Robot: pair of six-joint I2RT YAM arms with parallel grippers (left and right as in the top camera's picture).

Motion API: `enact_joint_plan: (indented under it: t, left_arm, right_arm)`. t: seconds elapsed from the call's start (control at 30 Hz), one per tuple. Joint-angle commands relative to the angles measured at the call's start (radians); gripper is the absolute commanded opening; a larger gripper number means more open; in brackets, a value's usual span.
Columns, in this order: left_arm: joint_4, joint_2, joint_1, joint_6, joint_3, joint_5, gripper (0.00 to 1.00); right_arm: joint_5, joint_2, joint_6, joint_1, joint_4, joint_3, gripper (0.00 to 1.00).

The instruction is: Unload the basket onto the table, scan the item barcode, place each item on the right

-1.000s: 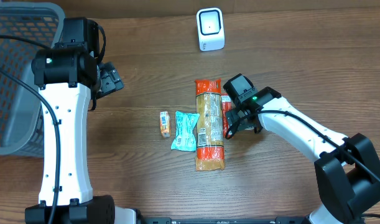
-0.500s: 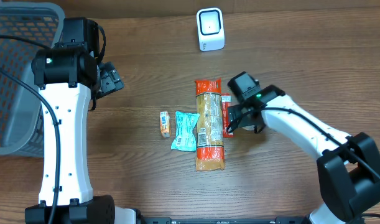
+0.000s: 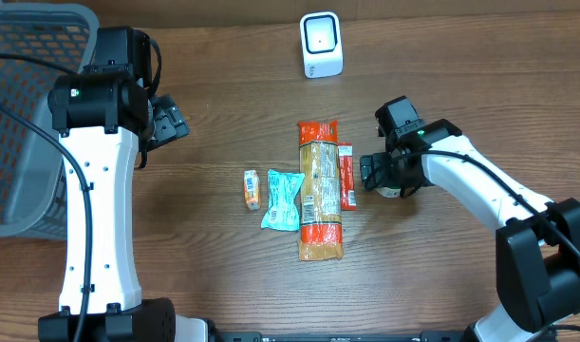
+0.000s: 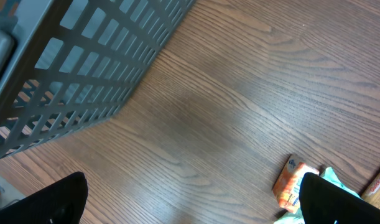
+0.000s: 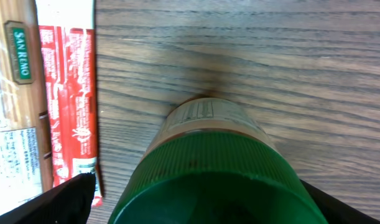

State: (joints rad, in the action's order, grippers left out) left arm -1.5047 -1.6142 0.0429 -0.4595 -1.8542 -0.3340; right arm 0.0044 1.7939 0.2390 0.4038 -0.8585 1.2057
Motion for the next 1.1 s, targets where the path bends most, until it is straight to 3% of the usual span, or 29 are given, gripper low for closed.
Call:
enact_joint_plan:
  t: [0.0, 0.1, 0.33, 0.83, 1.07]
  left_arm:
    - [-0.002, -0.008, 0.003, 0.018, -0.005, -0.013, 1.0]
    - [-0.002, -0.008, 0.003, 0.018, -0.005, -0.013, 1.0]
    - [-0.002, -0.008, 0.003, 0.019, -0.005, -0.013, 1.0]
    - [-0.002, -0.008, 0.003, 0.018, -0.005, -0.013, 1.0]
    - [-0.002, -0.008, 0.003, 0.019, -0.005, -0.013, 1.0]
  right_arm:
    - [0.029, 0.003, -0.009, 0.005, 0.005, -0.004, 0.98]
    - [0.092, 0.004, -0.005, 0.005, 0.013, -0.009, 1.0]
    - [0.02, 0.004, -0.004, 0.005, 0.026, -0.009, 1.0]
    - [0.028, 0.004, 0.005, 0.005, 0.026, -0.009, 0.91]
    - [0.031, 0.004, 0.154, 0.005, 0.031, -0.009, 0.89]
